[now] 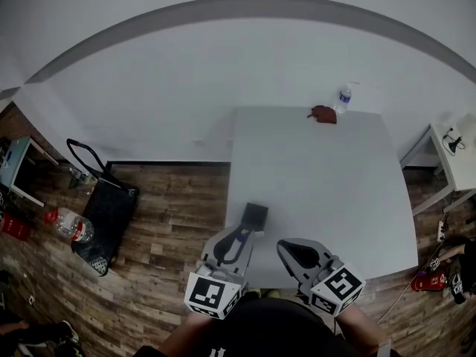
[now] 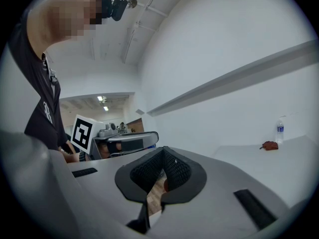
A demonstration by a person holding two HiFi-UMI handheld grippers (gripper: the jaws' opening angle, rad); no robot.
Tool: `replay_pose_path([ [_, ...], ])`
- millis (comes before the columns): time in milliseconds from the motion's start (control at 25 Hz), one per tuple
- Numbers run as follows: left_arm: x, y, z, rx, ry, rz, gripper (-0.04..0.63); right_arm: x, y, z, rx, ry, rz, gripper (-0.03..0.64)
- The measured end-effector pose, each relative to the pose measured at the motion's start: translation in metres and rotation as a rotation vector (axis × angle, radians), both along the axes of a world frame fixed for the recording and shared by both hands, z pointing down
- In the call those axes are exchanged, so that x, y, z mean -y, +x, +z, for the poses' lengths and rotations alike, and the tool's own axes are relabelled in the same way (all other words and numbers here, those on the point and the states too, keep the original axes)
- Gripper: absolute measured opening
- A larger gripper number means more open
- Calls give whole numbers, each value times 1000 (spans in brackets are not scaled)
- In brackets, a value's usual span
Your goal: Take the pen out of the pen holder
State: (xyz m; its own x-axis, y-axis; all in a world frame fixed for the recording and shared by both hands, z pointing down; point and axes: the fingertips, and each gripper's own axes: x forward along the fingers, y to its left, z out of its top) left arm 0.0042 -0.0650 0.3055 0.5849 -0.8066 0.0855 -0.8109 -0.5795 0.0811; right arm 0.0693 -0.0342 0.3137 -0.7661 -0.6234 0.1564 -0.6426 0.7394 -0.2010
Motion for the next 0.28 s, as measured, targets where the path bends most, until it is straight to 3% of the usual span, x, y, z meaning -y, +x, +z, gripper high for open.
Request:
replay_pose_path([
  [280,-1,1,0,-7,1,2,69,-1,0,2,-1,-4,1,14],
])
